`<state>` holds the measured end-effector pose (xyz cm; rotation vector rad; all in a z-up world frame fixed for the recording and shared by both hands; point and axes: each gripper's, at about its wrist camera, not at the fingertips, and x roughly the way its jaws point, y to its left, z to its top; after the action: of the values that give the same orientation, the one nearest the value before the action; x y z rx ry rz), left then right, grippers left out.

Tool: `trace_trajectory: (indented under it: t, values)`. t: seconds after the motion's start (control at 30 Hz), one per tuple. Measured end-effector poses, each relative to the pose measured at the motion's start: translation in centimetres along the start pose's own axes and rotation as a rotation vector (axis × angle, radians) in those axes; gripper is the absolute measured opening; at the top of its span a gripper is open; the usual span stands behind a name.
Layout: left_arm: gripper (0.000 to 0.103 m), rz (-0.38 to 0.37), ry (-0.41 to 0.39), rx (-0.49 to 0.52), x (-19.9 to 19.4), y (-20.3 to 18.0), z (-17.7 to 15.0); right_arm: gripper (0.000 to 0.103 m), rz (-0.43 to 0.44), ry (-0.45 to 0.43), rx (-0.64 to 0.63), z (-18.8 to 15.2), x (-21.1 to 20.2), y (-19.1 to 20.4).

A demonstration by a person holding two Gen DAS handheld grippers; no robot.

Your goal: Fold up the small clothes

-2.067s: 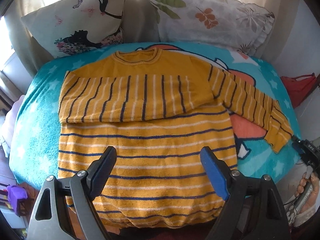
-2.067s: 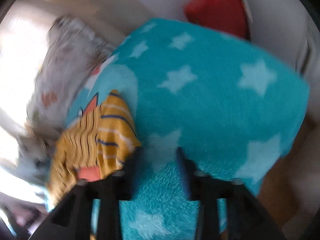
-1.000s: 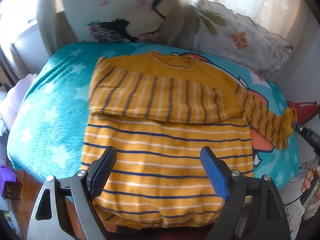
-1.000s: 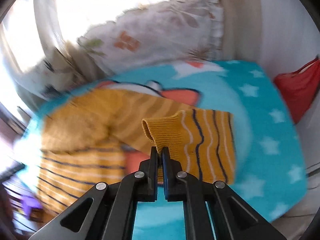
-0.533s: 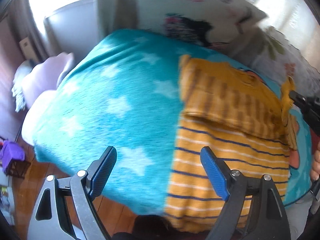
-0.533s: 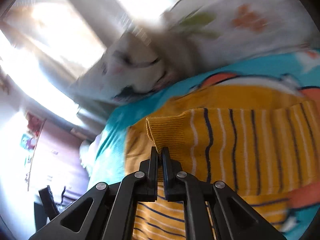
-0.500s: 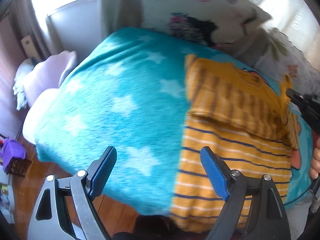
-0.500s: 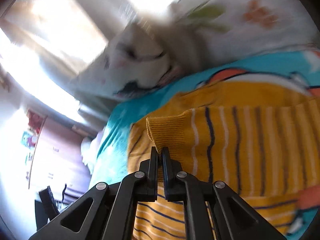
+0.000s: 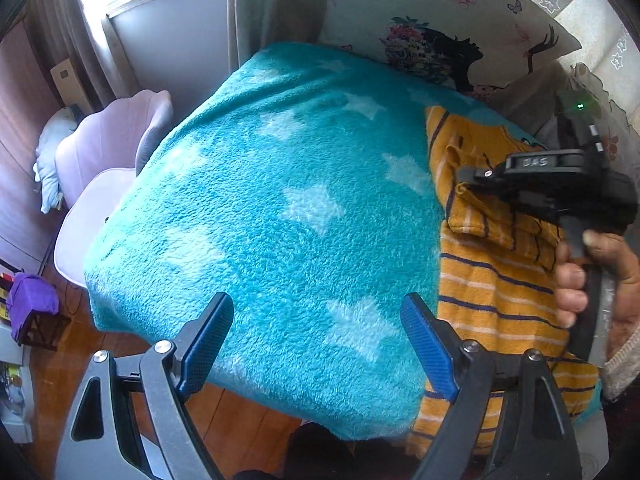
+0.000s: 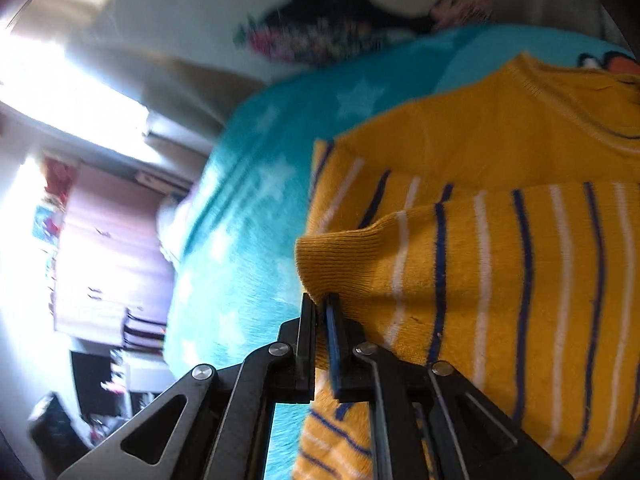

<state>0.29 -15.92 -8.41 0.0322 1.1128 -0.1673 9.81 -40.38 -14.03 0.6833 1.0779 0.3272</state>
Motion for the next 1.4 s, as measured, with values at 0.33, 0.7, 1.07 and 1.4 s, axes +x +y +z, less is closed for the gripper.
trace_trajectory:
  t: [0.33,0.7,1.07,1.4]
  values:
    - [0.085,-0.022,-0.004,0.053,0.8,-0.8,0.9,0.037,-0.090,-0.105,-0.161,-2.8,-5.1,3.5]
    - [0.085,-0.063,-0.014,0.136,0.4,-2.3,1.2,0.038,-0.331,-0.147,-0.020,-6.3,-8.4,-1.0]
    - [0.085,-0.112,-0.036,0.166,-1.9,-4.1,1.6,0.060,-0.506,-0.196,-0.118,-8.4,-10.5,4.2]
    - [0.086,-0.131,-0.045,0.170,-2.7,-5.0,1.5,0.063,-0.642,-0.195,-0.172,-9.1,-11.4,5.7]
